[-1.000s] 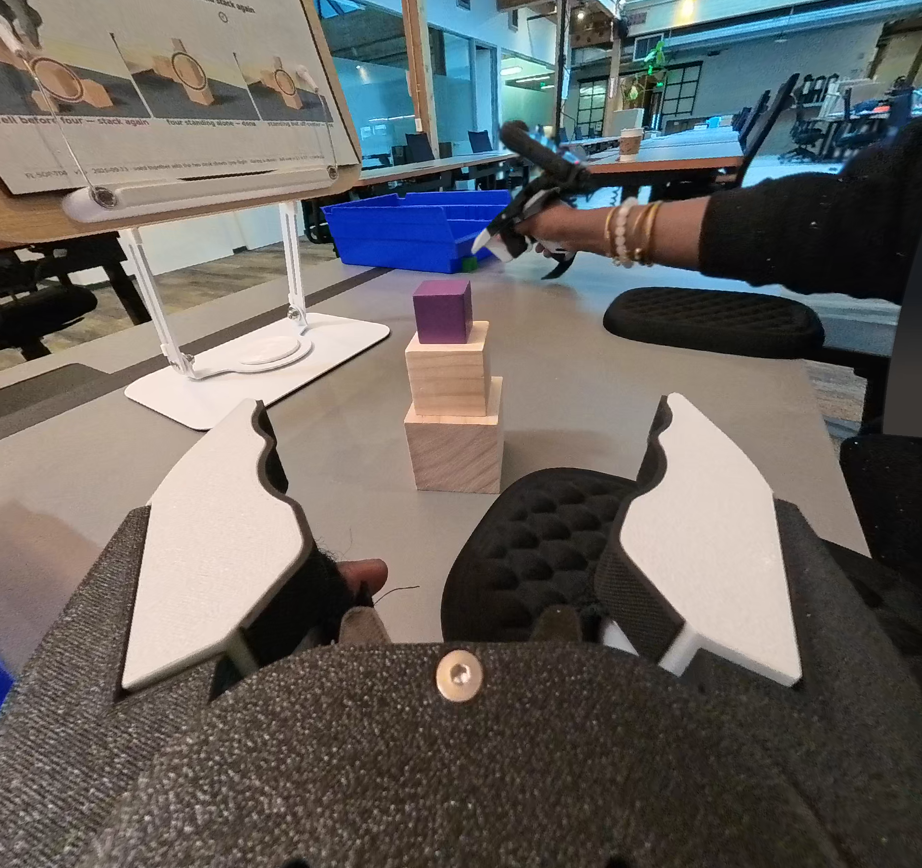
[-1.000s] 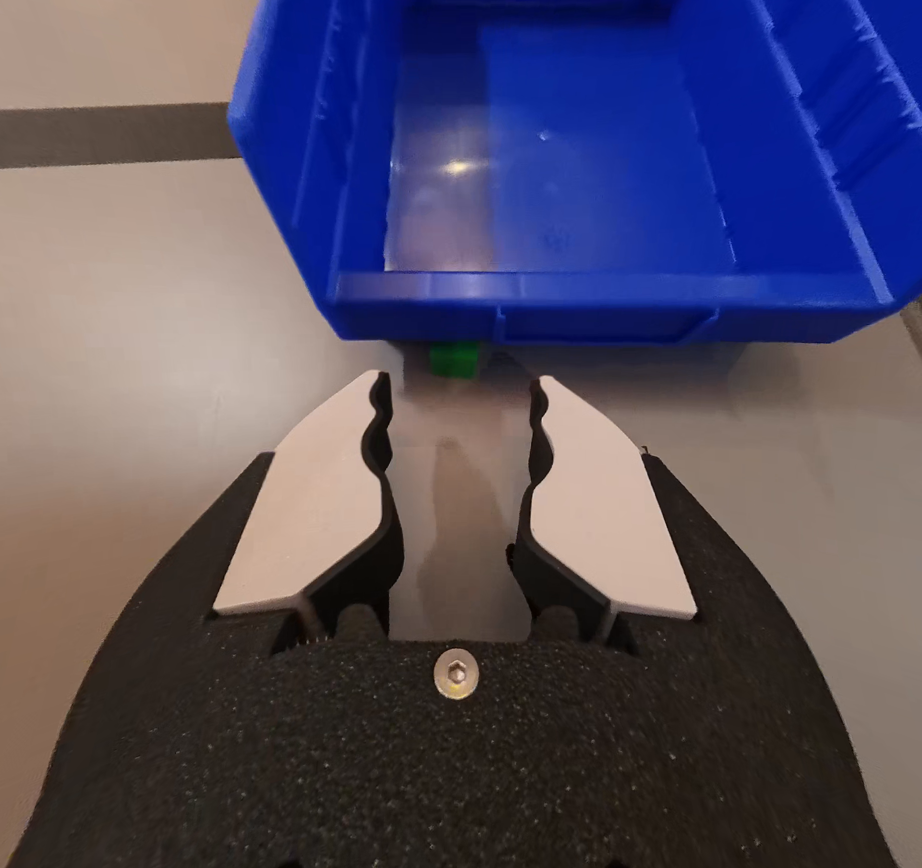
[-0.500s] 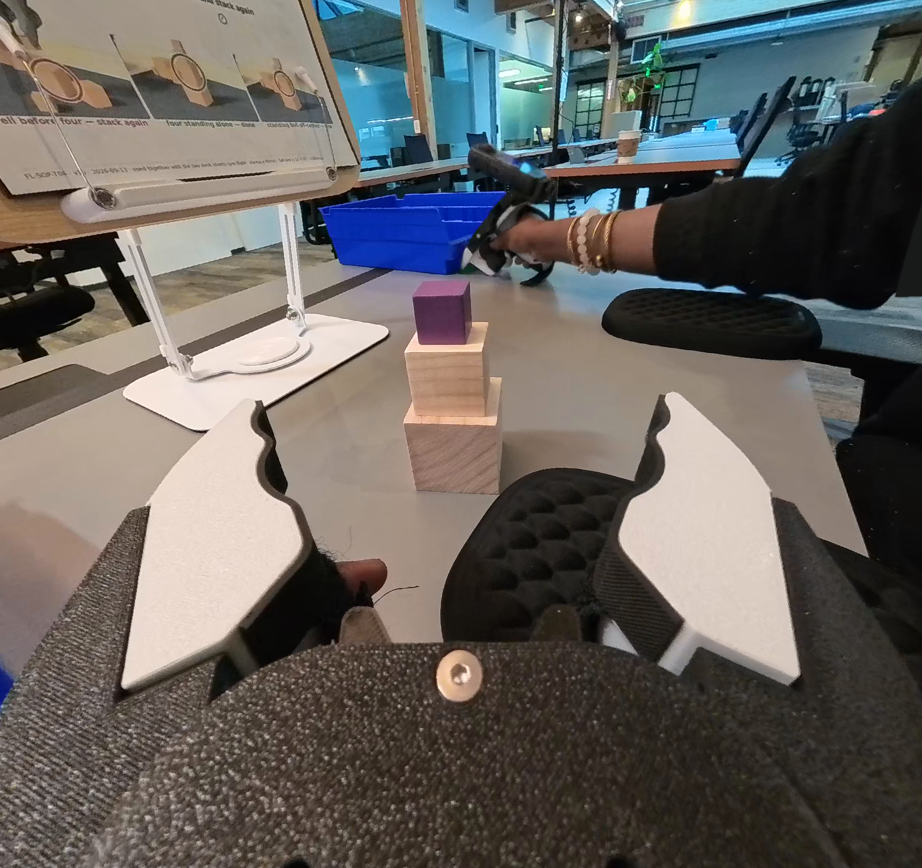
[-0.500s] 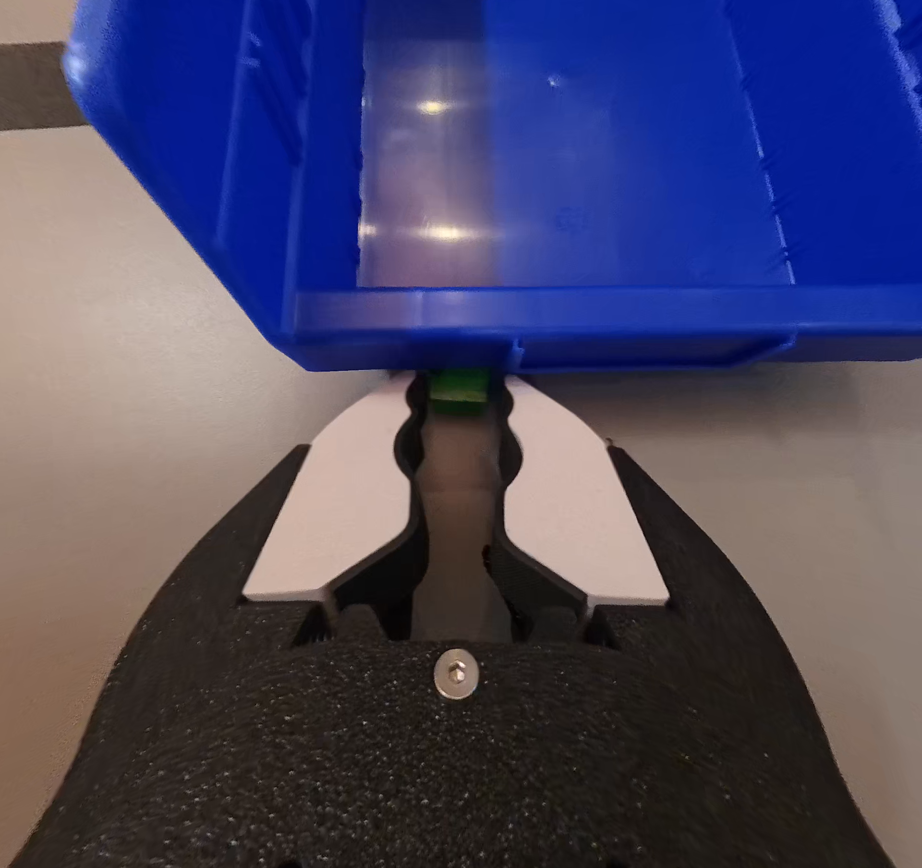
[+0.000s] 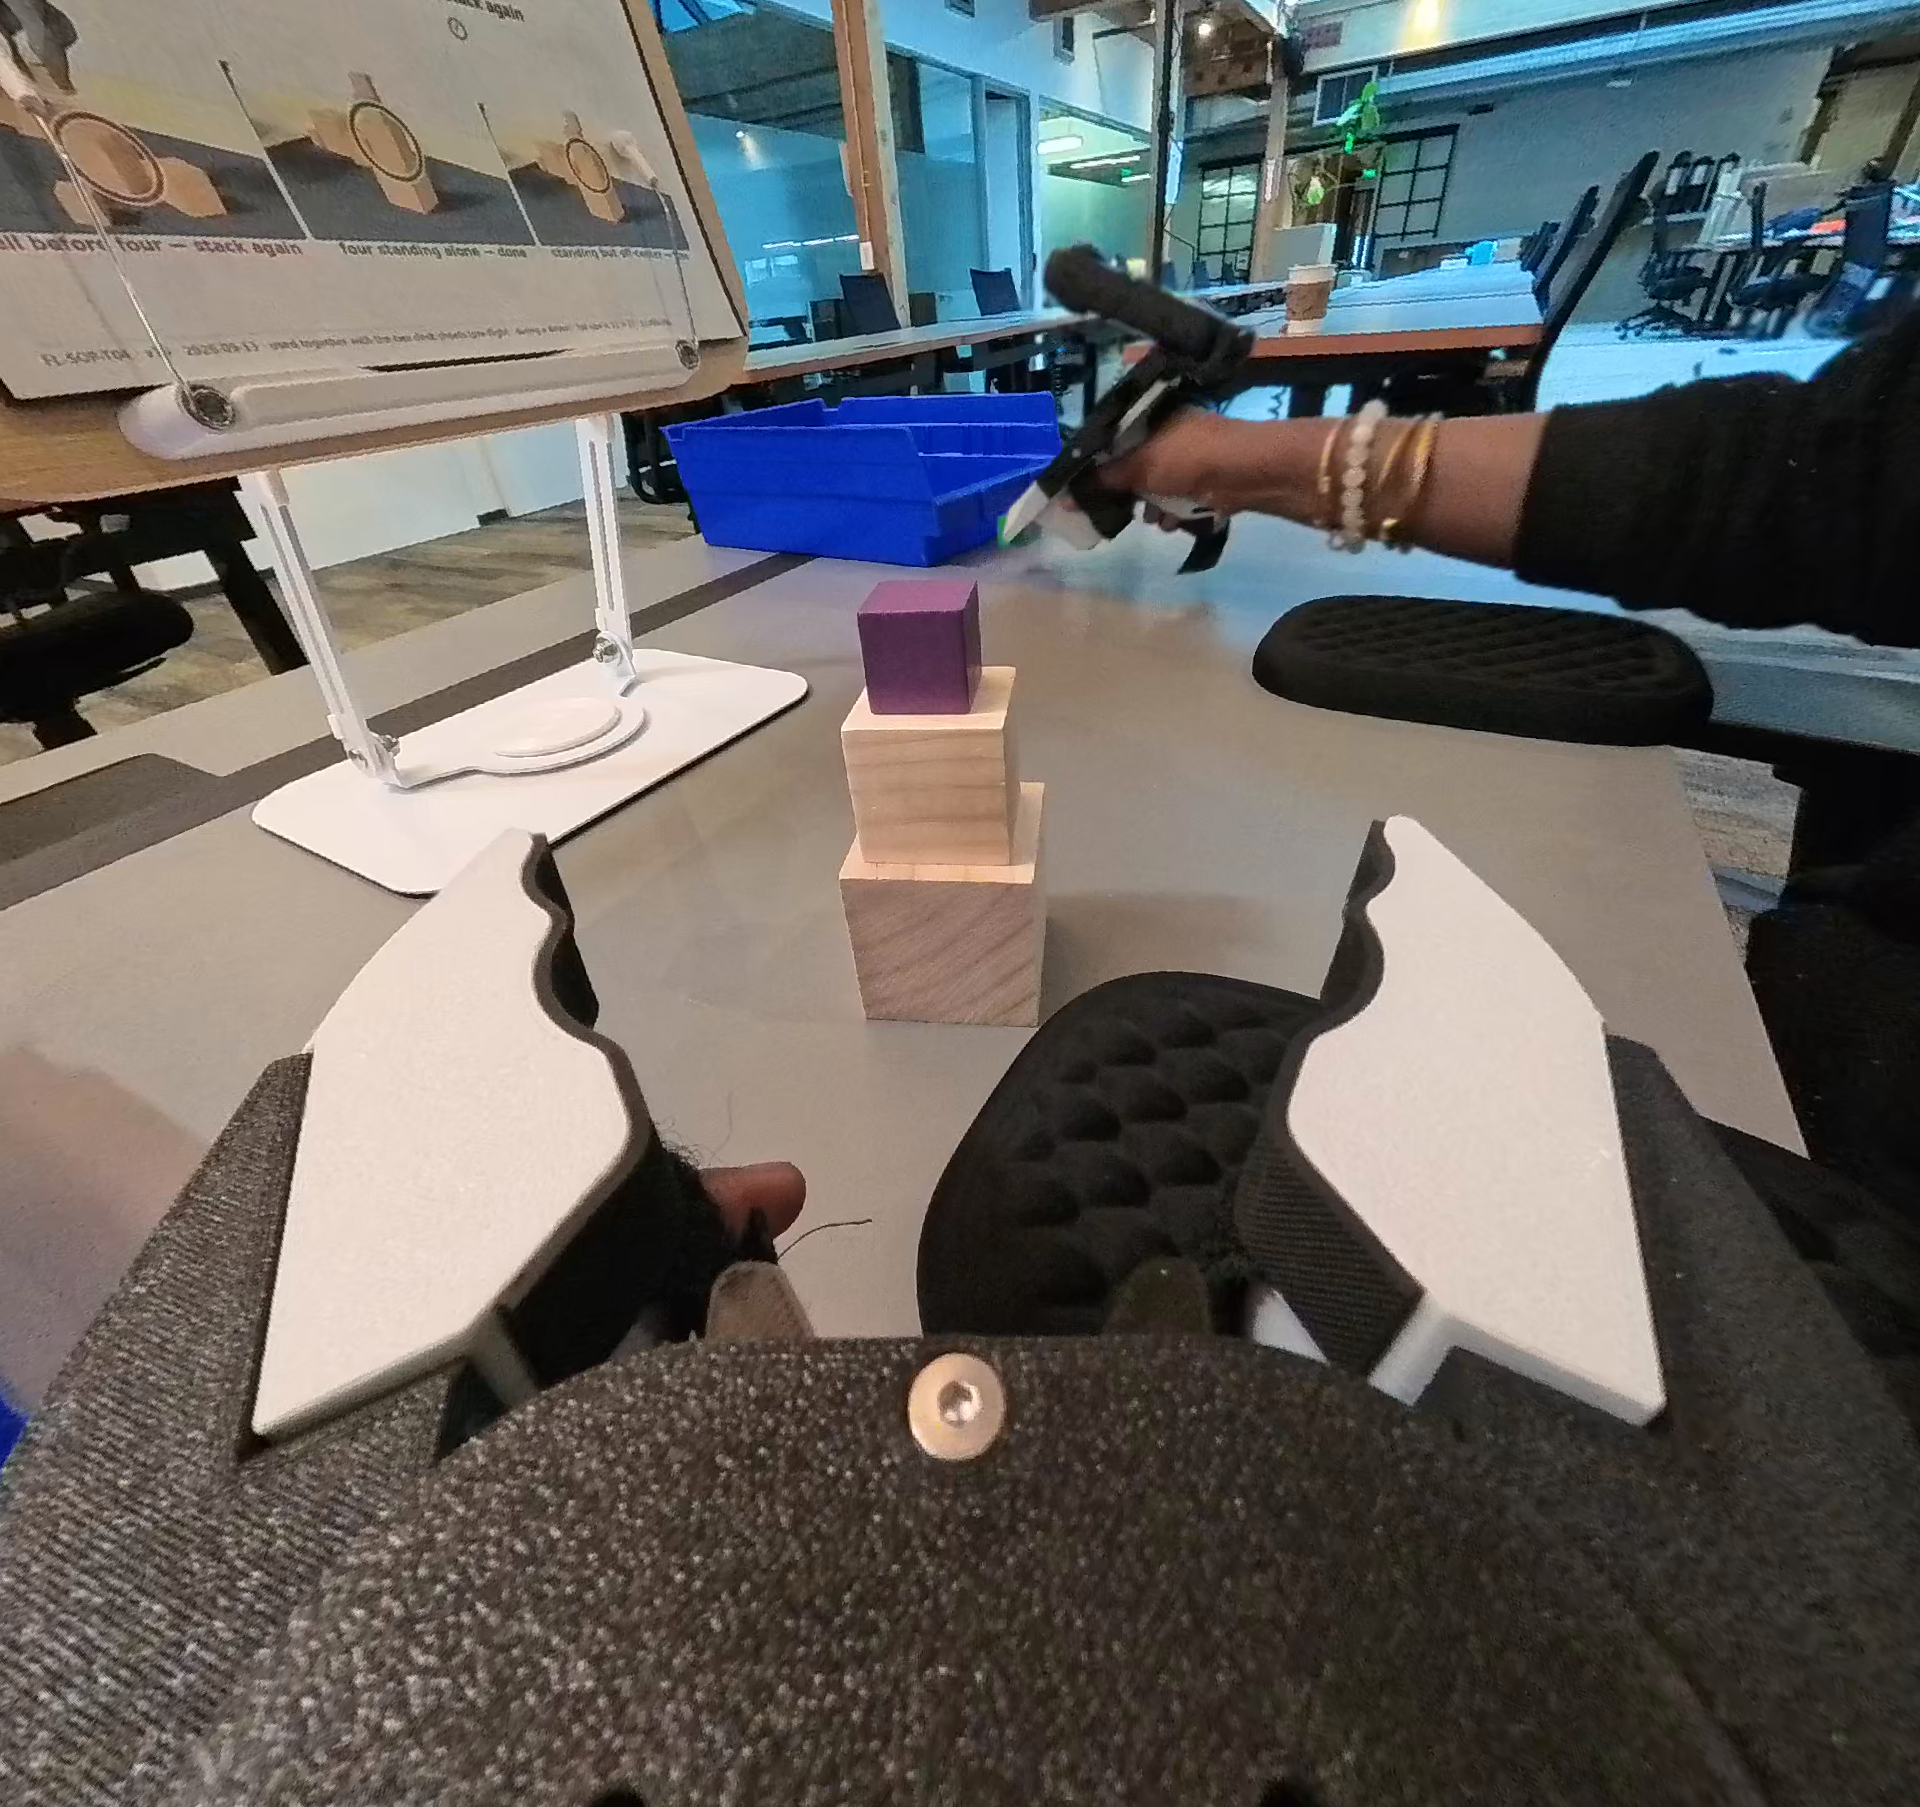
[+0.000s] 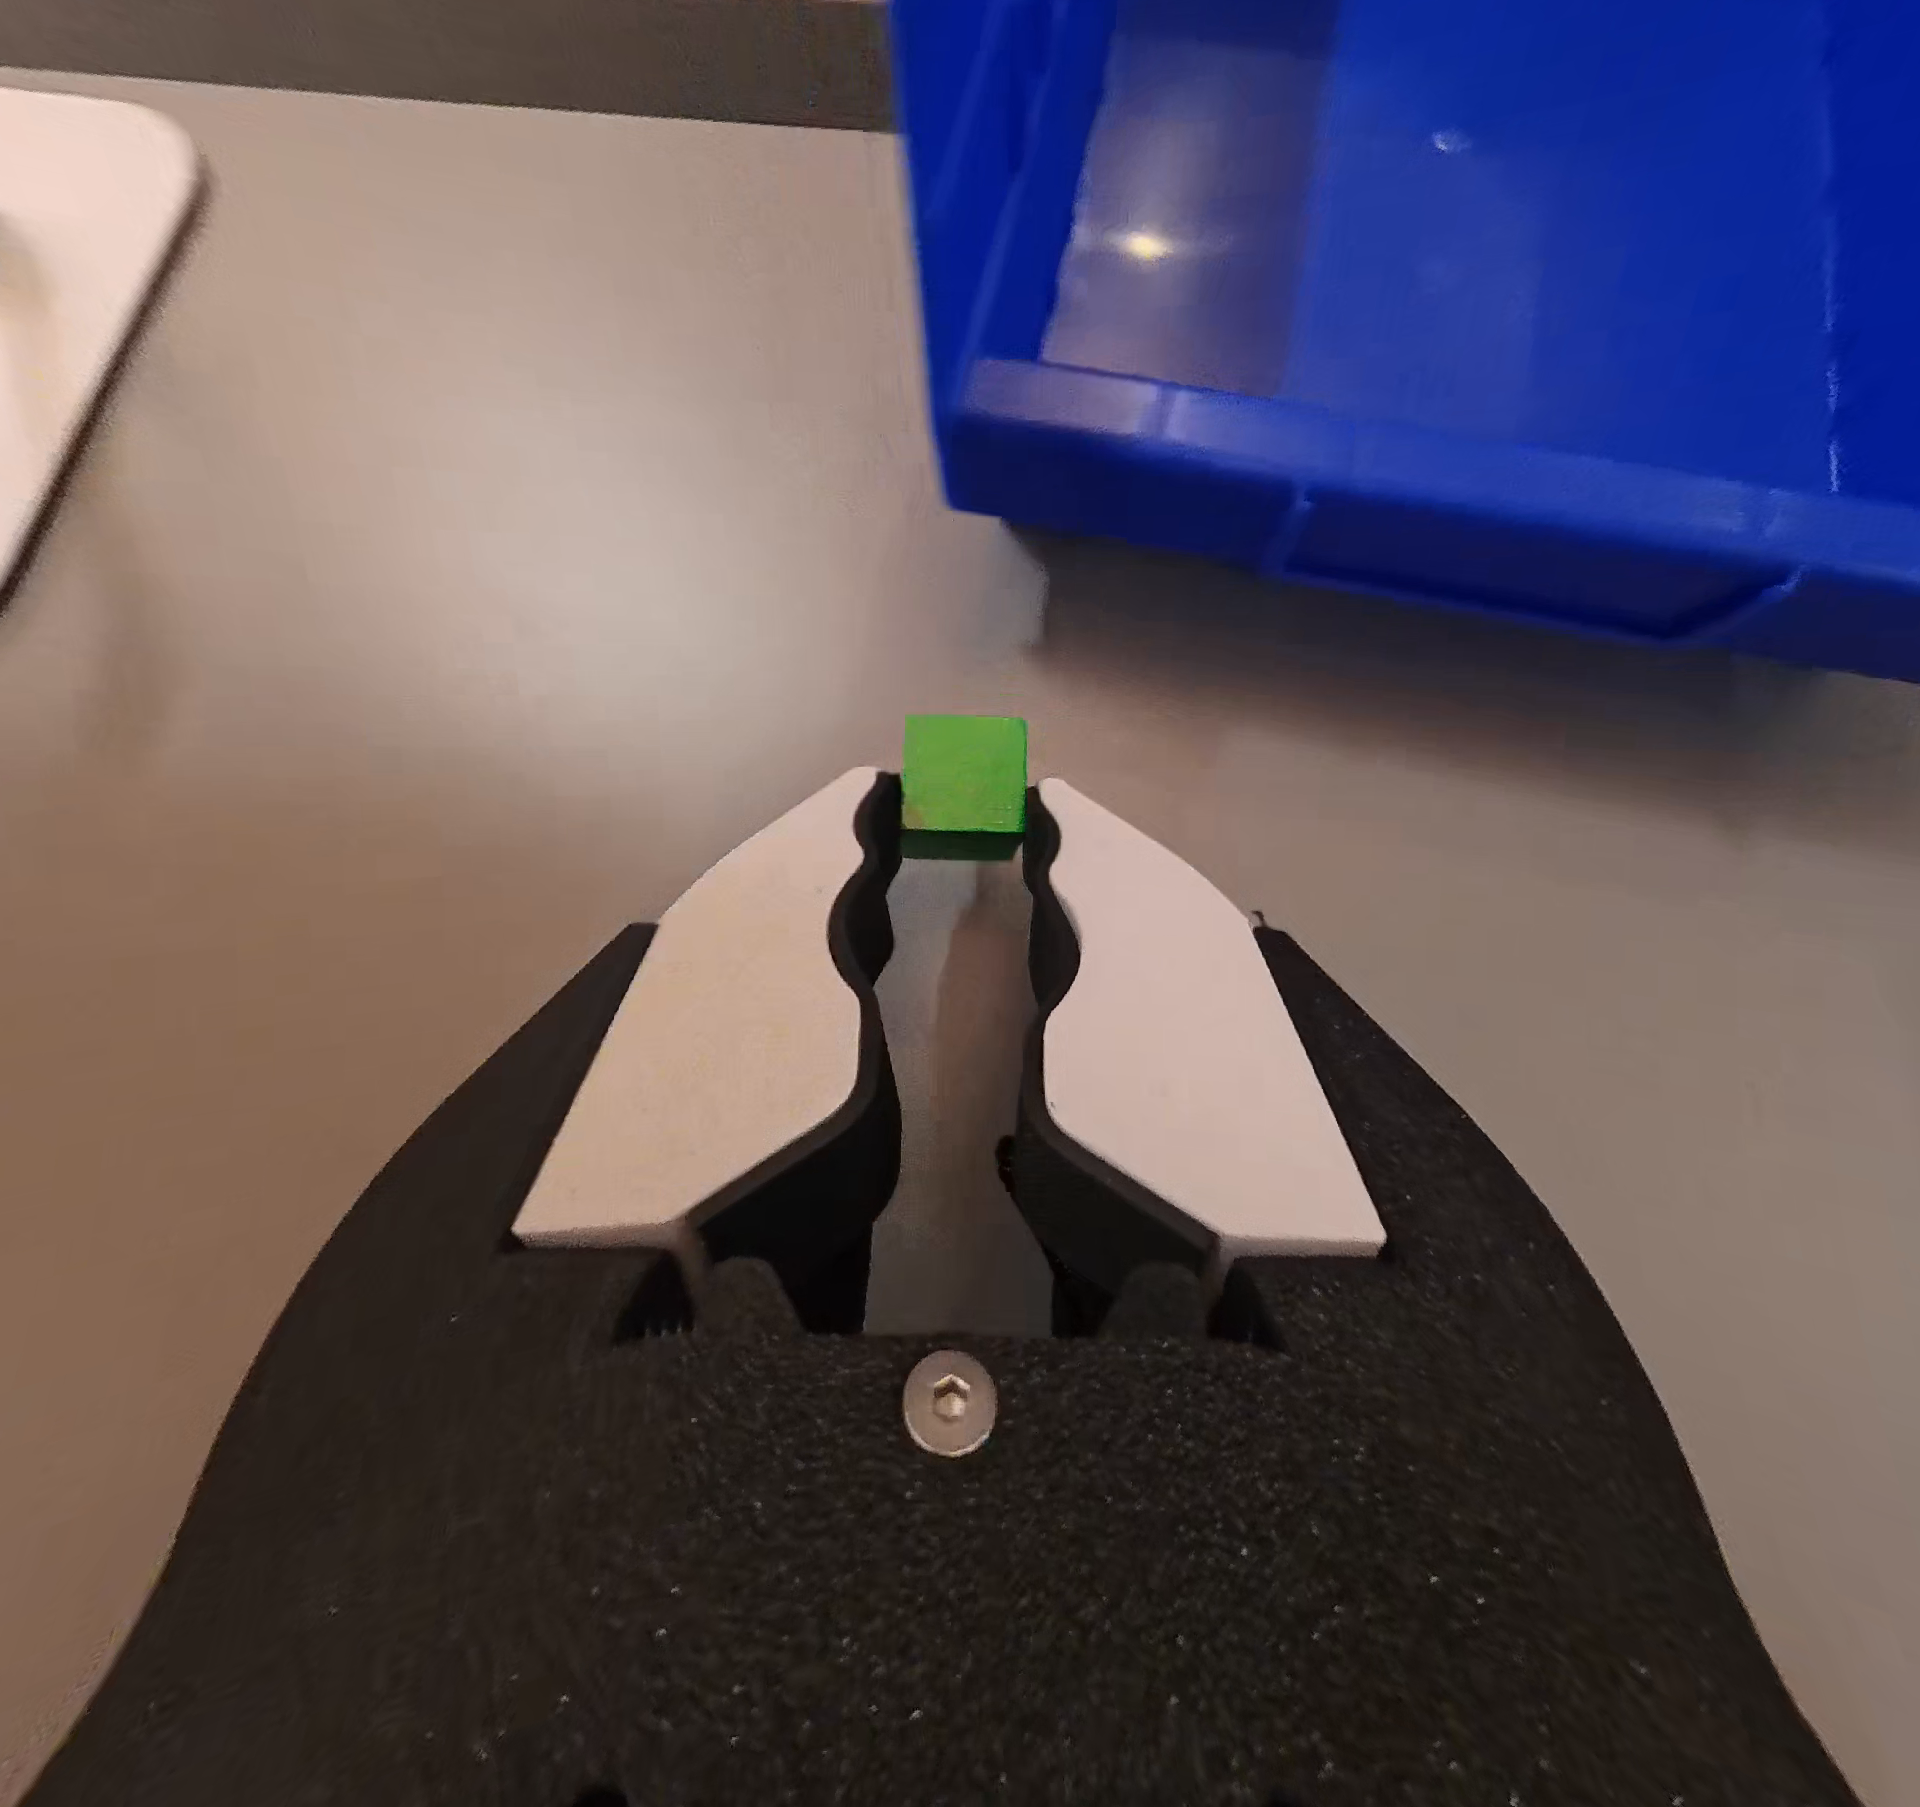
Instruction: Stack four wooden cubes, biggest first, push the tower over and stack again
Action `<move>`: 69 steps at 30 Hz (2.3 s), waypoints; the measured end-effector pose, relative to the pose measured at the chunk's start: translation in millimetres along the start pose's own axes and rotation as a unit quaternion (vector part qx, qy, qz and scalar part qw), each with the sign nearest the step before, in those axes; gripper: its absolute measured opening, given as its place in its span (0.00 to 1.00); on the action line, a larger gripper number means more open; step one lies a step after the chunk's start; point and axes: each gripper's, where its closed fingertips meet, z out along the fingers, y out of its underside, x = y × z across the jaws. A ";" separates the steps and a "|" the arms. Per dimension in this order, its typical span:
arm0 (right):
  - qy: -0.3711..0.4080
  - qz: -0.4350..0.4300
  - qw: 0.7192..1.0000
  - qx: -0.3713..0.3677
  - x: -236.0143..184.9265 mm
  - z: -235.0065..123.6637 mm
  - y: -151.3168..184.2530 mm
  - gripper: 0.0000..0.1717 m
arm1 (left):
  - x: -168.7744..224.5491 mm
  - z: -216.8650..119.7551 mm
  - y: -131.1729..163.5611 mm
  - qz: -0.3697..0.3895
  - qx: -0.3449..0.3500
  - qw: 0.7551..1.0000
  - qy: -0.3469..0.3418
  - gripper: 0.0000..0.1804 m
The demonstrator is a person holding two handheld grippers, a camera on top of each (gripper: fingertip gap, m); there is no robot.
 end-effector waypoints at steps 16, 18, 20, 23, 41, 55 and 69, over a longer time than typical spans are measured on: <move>-0.283 -0.293 0.901 0.149 -255.2 -171.0 -48.7 0.13 | -0.4 0.6 0.7 0.000 -0.004 1.000 -0.001 0.76; -0.308 -0.330 0.880 0.147 -283.9 -181.6 -48.8 0.13 | -0.2 0.7 0.9 0.000 -0.004 1.000 0.000 0.76; -0.358 -0.360 0.850 0.140 -315.6 -194.5 -45.1 0.13 | -0.5 0.5 0.7 -0.001 -0.003 1.000 -0.001 0.76; -0.434 -0.411 0.793 0.117 -359.0 -210.7 -33.5 0.13 | -0.4 0.7 1.0 -0.001 -0.004 1.000 -0.001 0.76; -0.535 -0.588 0.604 -0.050 -415.1 -168.3 13.7 0.13 | -1.0 0.2 0.5 -0.005 -0.002 1.000 -0.001 0.76; -0.541 -0.560 0.624 -0.065 -420.1 -147.9 20.2 0.13 | -0.9 0.1 0.3 -0.007 -0.002 1.000 0.001 0.76; -0.548 -0.556 0.622 -0.065 -419.3 -147.4 20.7 0.20 | -0.8 0.2 0.7 -0.008 -0.003 1.000 0.002 0.76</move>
